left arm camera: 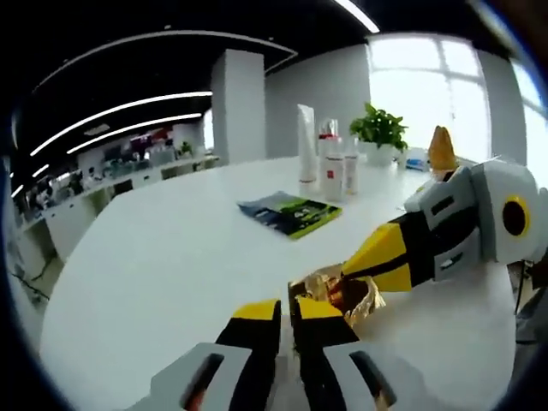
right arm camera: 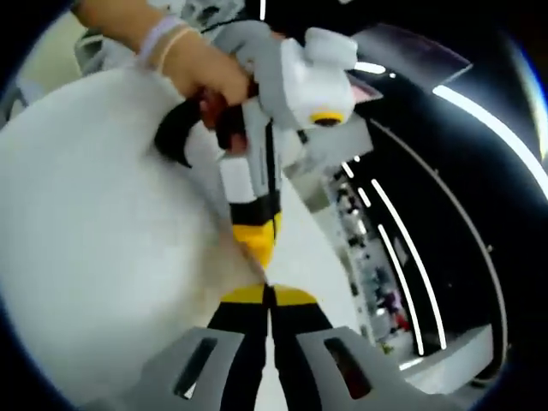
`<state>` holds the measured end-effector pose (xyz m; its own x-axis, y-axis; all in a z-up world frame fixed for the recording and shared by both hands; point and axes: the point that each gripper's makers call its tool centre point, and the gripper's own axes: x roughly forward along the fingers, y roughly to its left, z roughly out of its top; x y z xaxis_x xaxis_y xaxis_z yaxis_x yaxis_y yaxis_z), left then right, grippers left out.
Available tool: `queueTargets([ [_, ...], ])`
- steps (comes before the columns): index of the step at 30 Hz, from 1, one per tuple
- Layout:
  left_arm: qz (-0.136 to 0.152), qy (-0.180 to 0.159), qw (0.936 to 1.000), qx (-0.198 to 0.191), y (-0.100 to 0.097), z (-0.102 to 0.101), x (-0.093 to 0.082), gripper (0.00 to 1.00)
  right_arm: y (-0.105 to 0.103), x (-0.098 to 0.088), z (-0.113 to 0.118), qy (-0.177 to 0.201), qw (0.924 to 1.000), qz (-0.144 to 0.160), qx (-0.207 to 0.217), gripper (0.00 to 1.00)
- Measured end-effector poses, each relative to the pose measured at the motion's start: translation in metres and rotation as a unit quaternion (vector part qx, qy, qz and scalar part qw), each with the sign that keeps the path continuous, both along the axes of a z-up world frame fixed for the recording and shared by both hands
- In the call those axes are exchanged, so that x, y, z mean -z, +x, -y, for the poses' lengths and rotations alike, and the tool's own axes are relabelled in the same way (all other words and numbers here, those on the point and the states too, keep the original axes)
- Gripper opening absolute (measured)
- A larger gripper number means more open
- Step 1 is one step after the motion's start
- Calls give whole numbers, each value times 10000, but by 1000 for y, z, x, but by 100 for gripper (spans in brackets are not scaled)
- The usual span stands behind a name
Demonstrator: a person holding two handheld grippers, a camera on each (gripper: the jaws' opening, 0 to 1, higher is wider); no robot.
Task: Arrange the skincare products in the storage area until every visible bottle or jar stands upright without overlapping.
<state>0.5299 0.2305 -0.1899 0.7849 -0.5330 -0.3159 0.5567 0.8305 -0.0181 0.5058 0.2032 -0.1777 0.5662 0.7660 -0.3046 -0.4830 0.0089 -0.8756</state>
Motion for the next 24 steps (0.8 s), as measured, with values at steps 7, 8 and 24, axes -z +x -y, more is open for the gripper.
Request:
queueTargets([
  [7,445,-889,9934,-579,25,-2,-44,25,13,-44,30,541,9935,834,560,0],
  [8,438,-1058,9915,-622,27,-2,-47,25,16,-51,37,652,9904,999,693,0],
  [24,-334,-4415,8892,1154,27,93,-109,22,33,-110,95,916,9384,2881,1675,0],
])
